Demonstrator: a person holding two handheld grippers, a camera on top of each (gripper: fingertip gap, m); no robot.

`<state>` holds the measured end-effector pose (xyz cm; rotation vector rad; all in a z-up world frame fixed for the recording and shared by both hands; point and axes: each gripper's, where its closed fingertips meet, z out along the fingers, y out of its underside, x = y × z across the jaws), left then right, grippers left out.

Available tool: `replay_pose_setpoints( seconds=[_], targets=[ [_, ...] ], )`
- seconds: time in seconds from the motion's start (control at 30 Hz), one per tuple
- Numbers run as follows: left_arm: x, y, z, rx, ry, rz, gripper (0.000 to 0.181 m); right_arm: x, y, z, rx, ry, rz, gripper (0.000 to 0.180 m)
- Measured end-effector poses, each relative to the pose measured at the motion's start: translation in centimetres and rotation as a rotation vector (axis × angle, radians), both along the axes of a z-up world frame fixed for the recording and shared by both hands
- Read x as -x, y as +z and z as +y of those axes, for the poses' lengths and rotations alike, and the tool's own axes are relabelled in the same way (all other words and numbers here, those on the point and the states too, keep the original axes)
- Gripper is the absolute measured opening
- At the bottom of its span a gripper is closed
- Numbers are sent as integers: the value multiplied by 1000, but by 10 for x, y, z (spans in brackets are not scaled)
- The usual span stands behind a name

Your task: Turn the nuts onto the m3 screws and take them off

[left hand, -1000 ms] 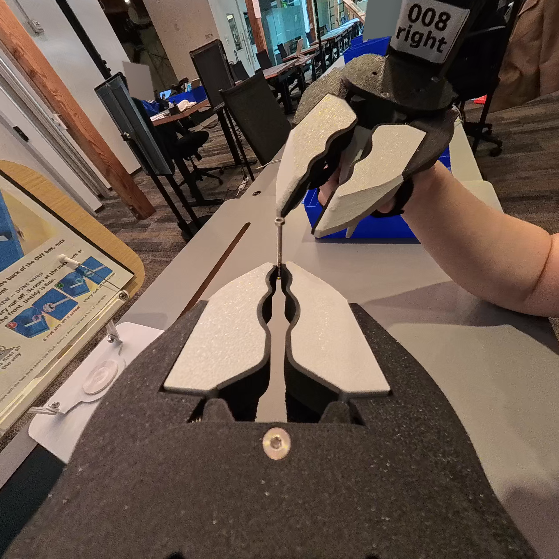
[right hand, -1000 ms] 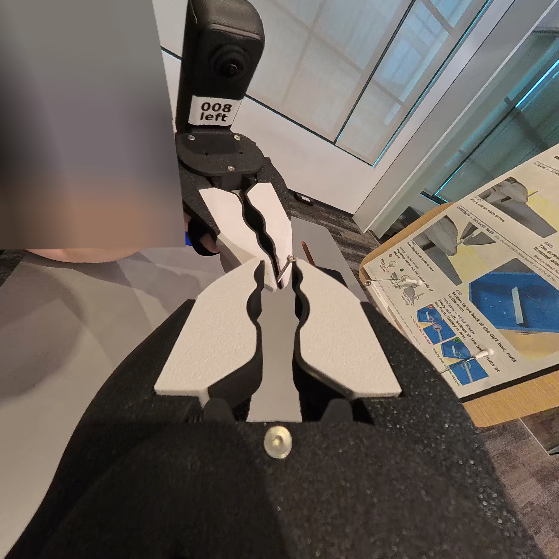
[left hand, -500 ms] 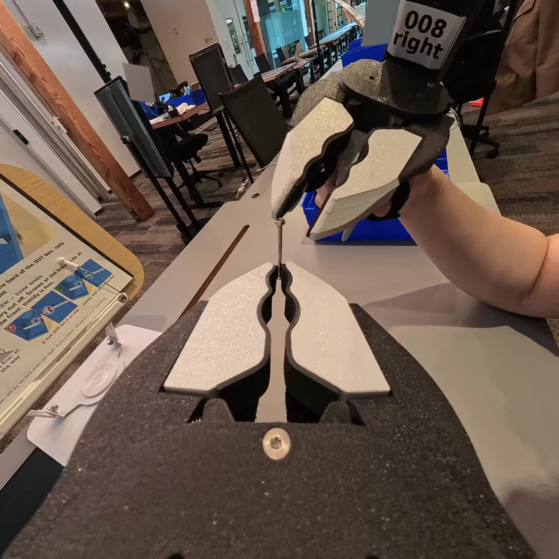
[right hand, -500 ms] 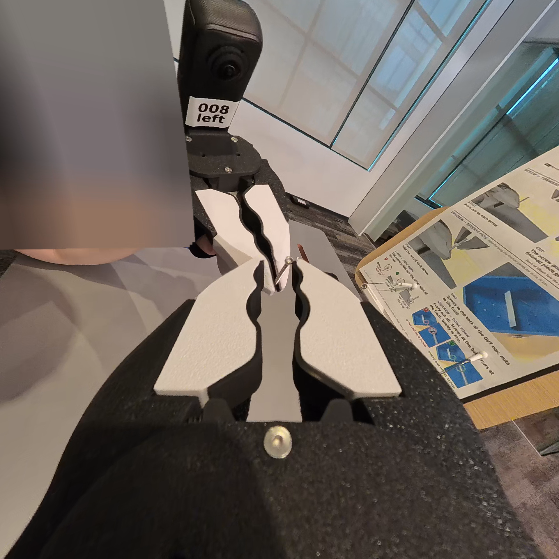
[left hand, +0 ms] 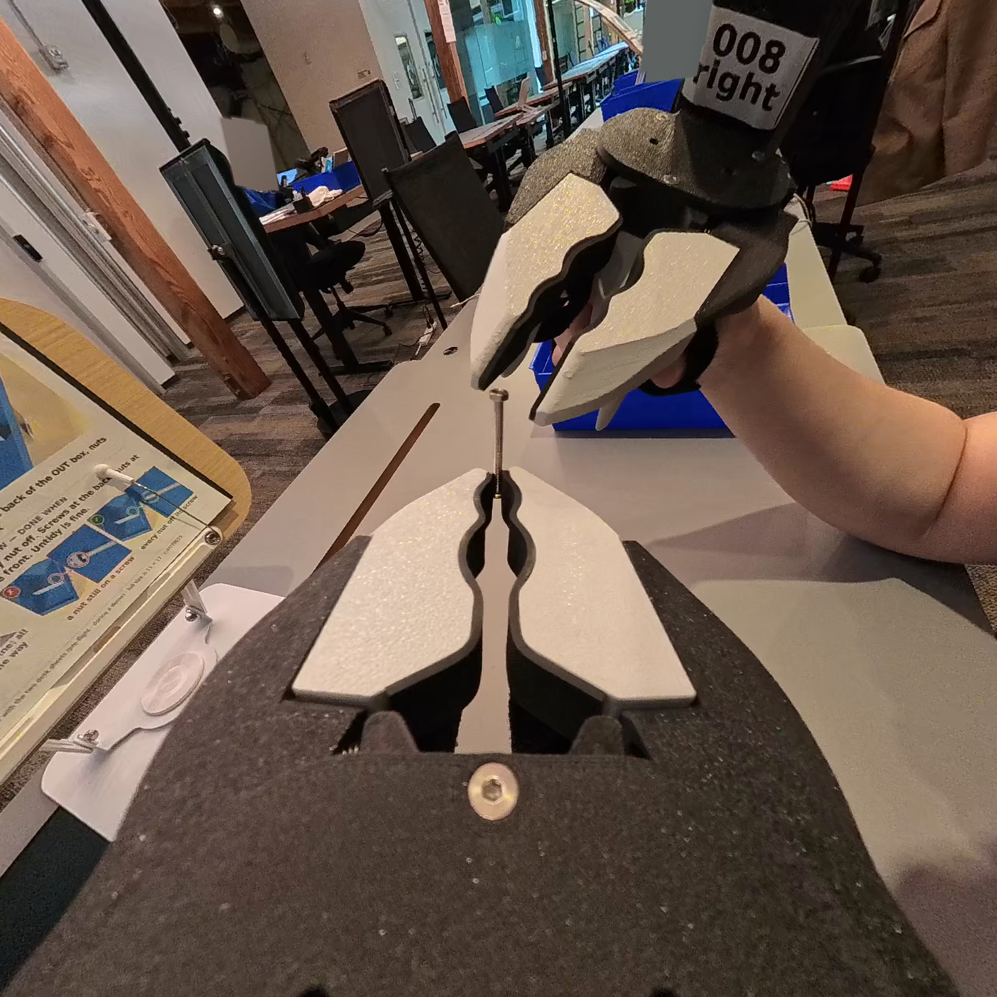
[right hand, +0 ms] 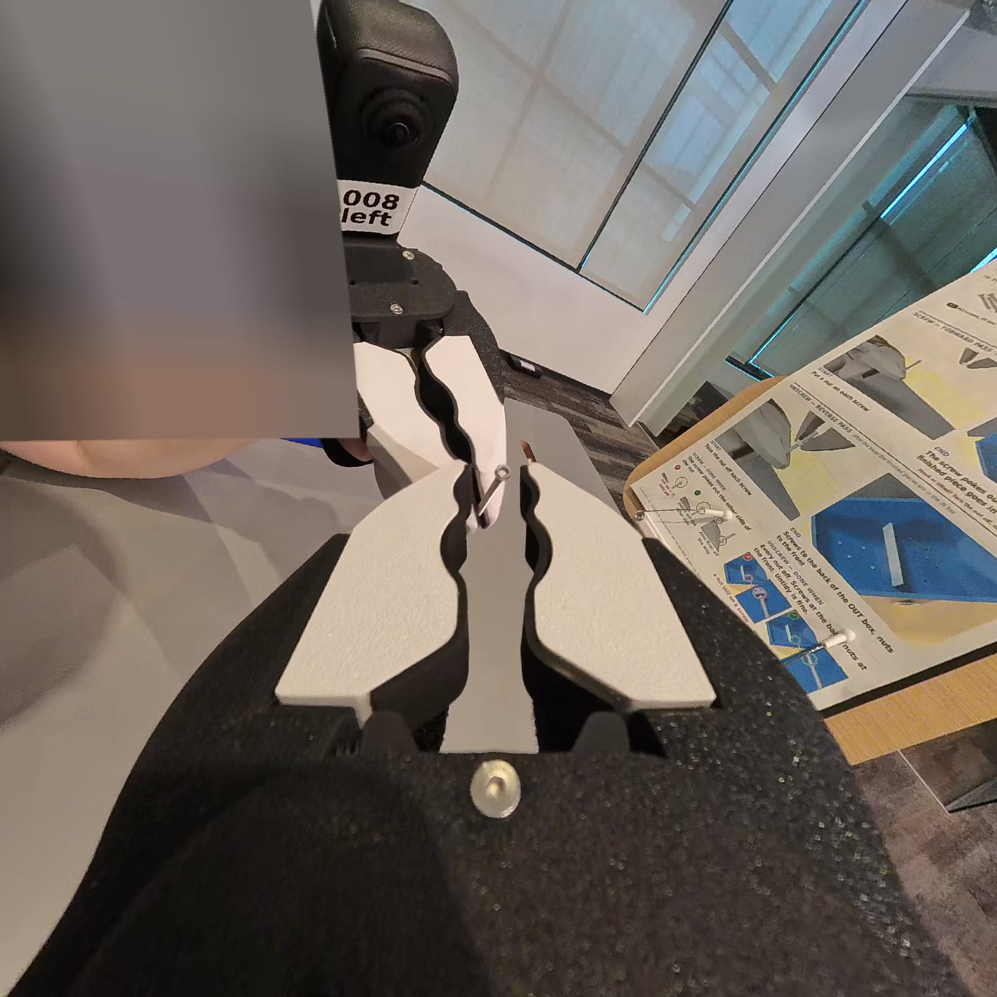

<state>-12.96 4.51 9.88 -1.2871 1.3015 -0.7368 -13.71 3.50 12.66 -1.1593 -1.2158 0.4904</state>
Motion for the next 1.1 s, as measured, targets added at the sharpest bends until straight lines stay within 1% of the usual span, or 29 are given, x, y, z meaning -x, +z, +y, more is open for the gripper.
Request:
replay_pose_setpoints(
  seconds=[0.3,0.43,0.63,0.7,1.1],
  targets=[
    [-2,-1,-5,0,-25,5,2,-2,2,-4,-39,25,-1,16],
    [-3,0,-13,29,-77,-3,2,-3,4,-19,-63,136,19,16],
    [-6,4,-36,107,-237,-31,2,-10,6,-30,-14,250,70,18],
    [-6,4,-38,111,-248,-34,2,-7,6,-36,4,298,75,17],
    [-7,4,-39,106,-247,-29,2,-3,5,-37,-3,296,63,15]
  ],
)
